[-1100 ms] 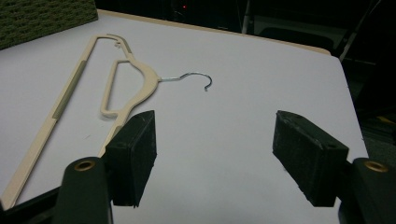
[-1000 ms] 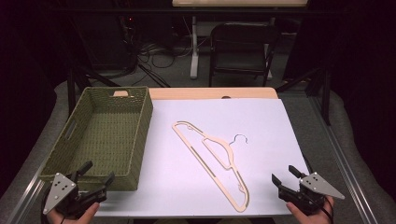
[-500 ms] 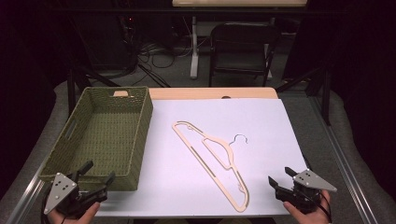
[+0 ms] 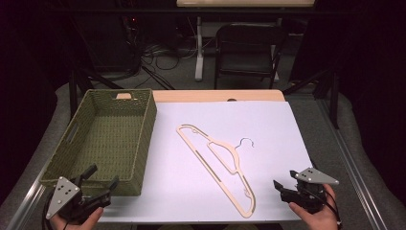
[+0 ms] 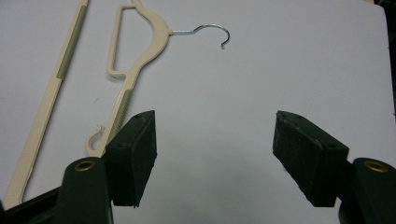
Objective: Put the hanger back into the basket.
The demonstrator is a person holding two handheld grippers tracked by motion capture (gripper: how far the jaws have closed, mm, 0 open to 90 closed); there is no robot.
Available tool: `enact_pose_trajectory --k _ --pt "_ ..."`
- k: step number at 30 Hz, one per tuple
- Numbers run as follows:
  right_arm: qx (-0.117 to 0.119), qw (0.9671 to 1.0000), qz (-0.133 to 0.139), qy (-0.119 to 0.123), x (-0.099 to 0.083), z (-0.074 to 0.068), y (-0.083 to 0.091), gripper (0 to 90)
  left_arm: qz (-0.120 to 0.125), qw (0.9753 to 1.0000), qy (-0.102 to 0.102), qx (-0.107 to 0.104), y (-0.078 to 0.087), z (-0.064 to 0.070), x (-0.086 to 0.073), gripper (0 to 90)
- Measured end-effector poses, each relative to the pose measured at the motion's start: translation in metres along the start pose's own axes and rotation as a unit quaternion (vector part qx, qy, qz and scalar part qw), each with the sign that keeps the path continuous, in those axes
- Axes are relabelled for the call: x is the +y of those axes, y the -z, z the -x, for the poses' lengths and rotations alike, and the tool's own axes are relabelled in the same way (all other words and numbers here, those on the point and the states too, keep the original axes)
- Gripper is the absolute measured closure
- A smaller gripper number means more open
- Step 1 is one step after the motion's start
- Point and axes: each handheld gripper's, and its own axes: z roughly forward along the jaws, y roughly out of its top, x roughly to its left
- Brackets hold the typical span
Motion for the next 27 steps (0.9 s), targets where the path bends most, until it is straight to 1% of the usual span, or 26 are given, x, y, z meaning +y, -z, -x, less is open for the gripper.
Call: enact_pose_trajectory --k 1,2,4,5,6,8,9,10,11,13,14,15,16,18,20,21,24,25,26,27 --pt "0.0 1.0 -0.003 0.001 0.001 0.0 -0.001 30.4 0.0 1.0 0.0 0.0 0.0 0.0 0.0 19.1" --pt "0.004 0.9999 -0.015 0.008 0.004 0.001 -0.002 30.3 0.0 1.0 0.0 0.0 0.0 0.0 0.0 19.2" --pt "0.004 0.9998 -0.018 0.01 0.006 0.001 -0.004 30.3 0.0 1.0 0.0 0.0 0.0 0.0 0.0 19.2" --pt "0.003 0.9994 -0.032 0.015 0.009 0.001 -0.003 30.3 0.0 1.0 0.001 0.0 0.0 0.0 0.0 19.3" --pt "0.005 0.9993 -0.032 0.02 0.013 0.001 -0.005 30.1 0.0 1.0 0.002 0.0 0.0 -0.001 0.0 19.4" --pt "0.002 0.9993 -0.03 0.021 0.015 0.001 -0.007 30.0 0.001 1.0 0.003 0.0 0.001 -0.001 0.0 19.4" --pt "0.006 0.9986 -0.044 0.027 0.019 0.002 -0.006 29.8 0.001 1.0 0.003 0.0 0.0 -0.001 0.0 19.4" --pt "0.01 0.9981 -0.054 0.03 0.025 0.003 -0.008 28.6 0.001 1.0 0.002 -0.001 0.0 -0.001 0.0 19.6" --pt "0.013 0.9983 -0.048 0.029 0.028 0.004 -0.011 28.6 0.001 1.0 0.002 -0.001 0.0 -0.001 0.0 19.8" --pt "0.016 0.998 -0.053 0.03 0.032 0.004 -0.013 28.5 0.0 1.0 0.001 -0.002 0.0 -0.001 0.0 19.9" --pt "0.014 0.9983 -0.047 0.031 0.035 0.004 -0.016 28.6 0.0 1.0 0.001 -0.002 0.0 -0.001 0.0 19.9" --pt "0.021 0.9973 -0.061 0.036 0.041 0.005 -0.018 28.5 0.001 1.0 0.001 -0.002 0.0 -0.001 0.0 19.9" --pt "0.021 0.9973 -0.061 0.036 0.041 0.005 -0.018 28.5 0.001 1.0 0.001 -0.002 0.0 -0.001 0.0 19.9" --pt "0.025 0.997 -0.064 0.035 0.047 0.005 -0.022 28.5 0.001 1.0 0.002 -0.002 0.0 -0.001 0.0 19.9" --pt "0.032 0.9956 -0.079 0.038 0.054 0.006 -0.025 28.6 0.001 1.0 0.003 -0.001 0.0 -0.001 0.0 20.0" --pt "0.031 0.9958 -0.078 0.039 0.056 0.005 -0.027 28.5 0.003 1.0 0.004 -0.001 0.0 -0.001 0.0 19.9" --pt "0.034 0.9935 -0.098 0.047 0.067 0.004 -0.032 28.6 0.003 1.0 0.003 -0.002 -0.001 -0.001 0.001 20.0" --pt "0.031 0.9937 -0.096 0.05 0.069 0.004 -0.034 28.6 0.001 1.0 0.002 -0.003 0.0 0.0 0.001 20.0" --pt "0.033 0.9931 -0.1 0.052 0.073 0.003 -0.035 28.6 0.001 1.0 0.002 -0.003 -0.001 0.0 0.001 20.1" --pt "0.035 0.9915 -0.111 0.058 0.079 0.002 -0.037 28.5 0.001 1.0 0.002 -0.004 -0.001 0.0 0.001 20.1"
